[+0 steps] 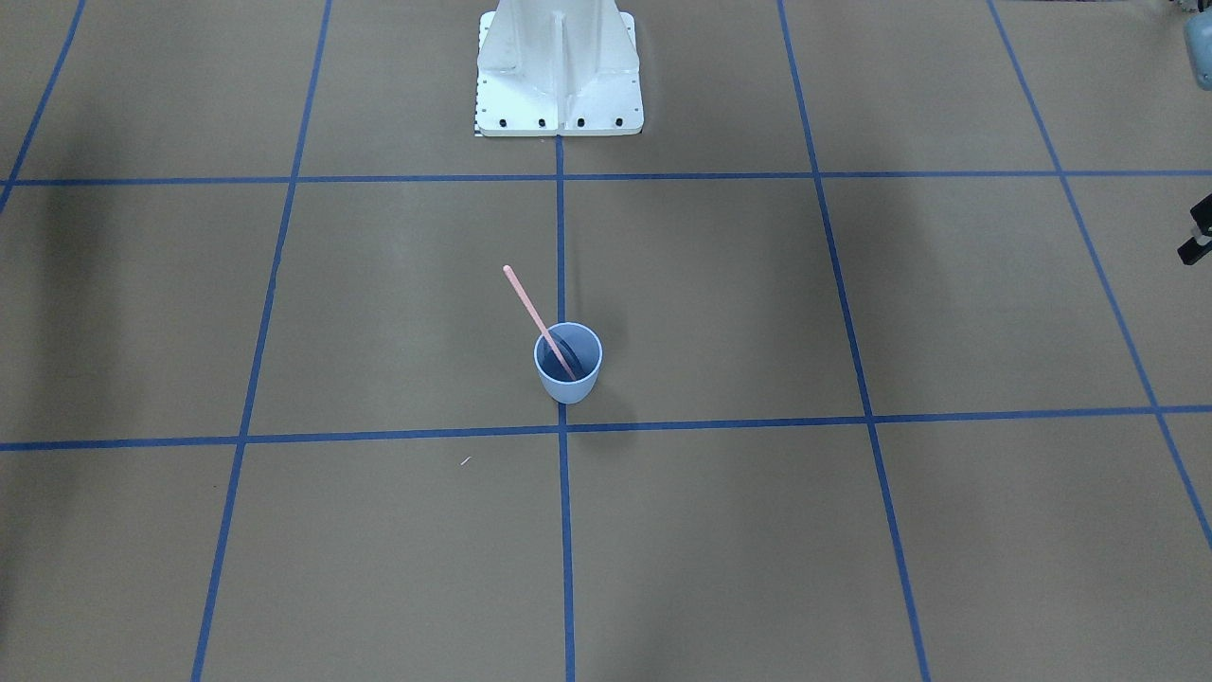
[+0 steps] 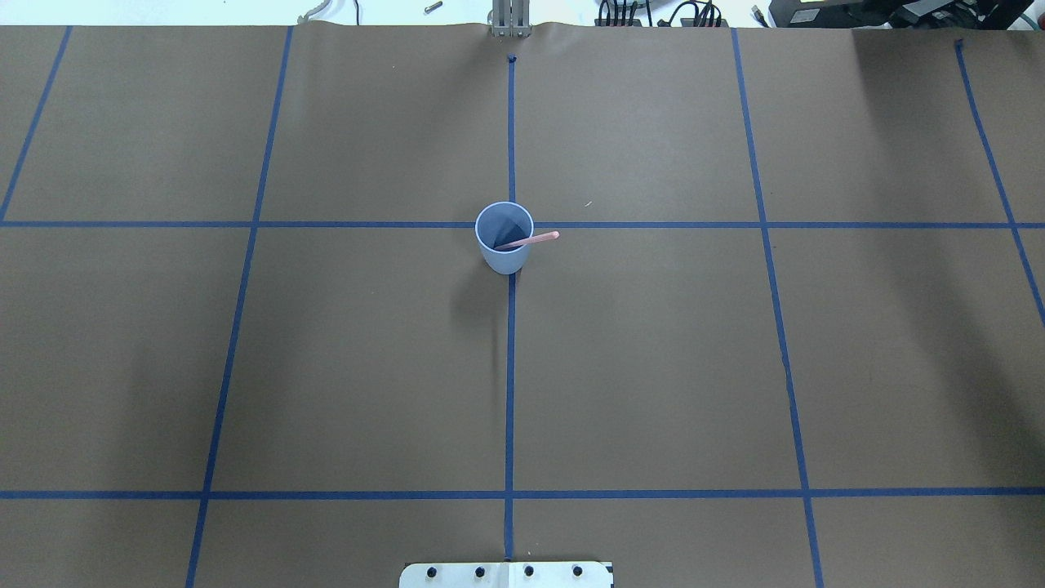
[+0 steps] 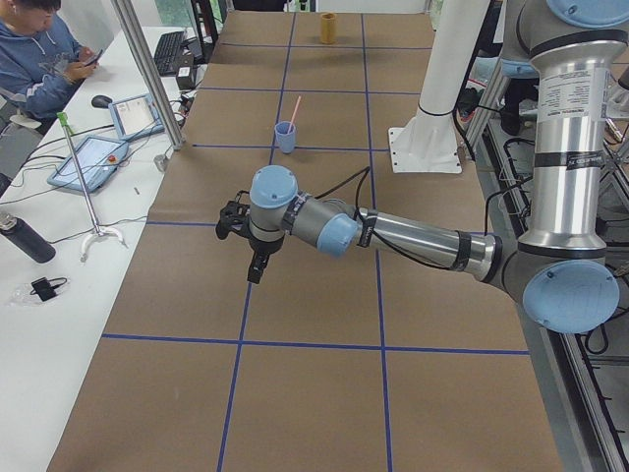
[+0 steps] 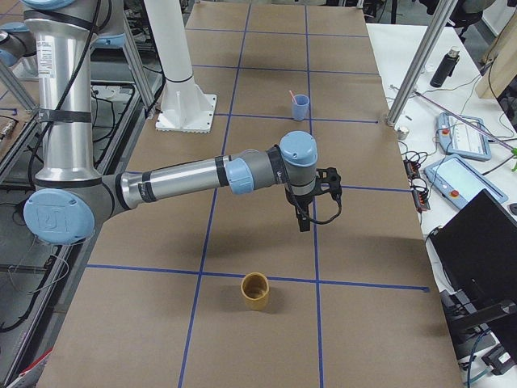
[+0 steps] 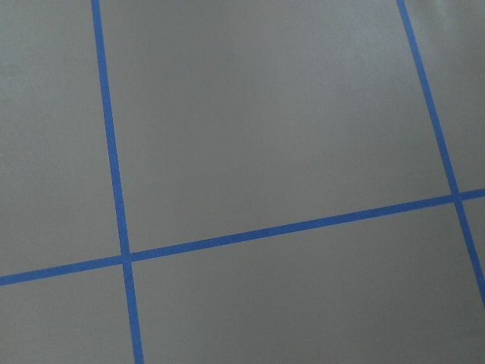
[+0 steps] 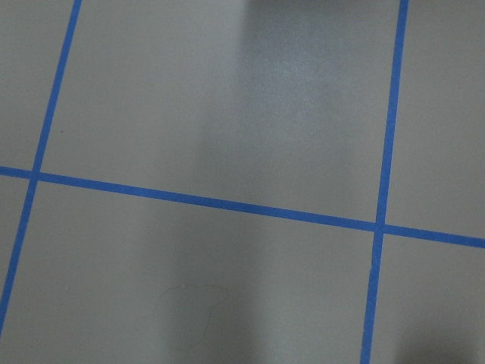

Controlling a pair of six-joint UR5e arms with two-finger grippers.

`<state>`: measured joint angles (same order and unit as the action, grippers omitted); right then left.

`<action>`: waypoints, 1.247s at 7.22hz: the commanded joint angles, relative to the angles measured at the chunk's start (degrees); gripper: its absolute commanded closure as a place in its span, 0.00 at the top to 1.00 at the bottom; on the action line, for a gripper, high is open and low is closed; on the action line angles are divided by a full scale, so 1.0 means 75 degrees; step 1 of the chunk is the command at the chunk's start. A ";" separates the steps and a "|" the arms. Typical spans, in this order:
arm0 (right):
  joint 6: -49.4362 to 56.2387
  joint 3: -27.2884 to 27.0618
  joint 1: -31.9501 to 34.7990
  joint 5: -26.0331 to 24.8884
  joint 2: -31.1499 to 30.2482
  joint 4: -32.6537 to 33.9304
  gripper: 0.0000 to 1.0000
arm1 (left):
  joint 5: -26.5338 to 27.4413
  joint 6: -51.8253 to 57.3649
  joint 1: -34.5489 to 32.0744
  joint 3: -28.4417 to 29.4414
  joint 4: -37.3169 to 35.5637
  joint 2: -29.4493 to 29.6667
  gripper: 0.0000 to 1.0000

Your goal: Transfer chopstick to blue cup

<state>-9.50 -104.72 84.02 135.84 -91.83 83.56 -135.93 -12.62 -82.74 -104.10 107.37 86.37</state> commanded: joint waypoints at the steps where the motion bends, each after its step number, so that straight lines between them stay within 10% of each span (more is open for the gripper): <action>1: -0.0011 0.0145 0.0000 -0.0007 -0.0038 -0.0289 1.00 | -0.0016 -0.0040 -0.0019 0.0006 0.0286 -0.0230 0.98; 9: 0.0060 0.0181 0.0000 0.0087 -0.0014 -0.0289 1.00 | 0.0624 0.0007 0.0075 -0.0112 -0.0287 -0.0102 0.98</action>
<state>-9.05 -103.33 84.02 136.45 -91.96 81.39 -133.92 -12.67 -82.42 -104.95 106.79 85.14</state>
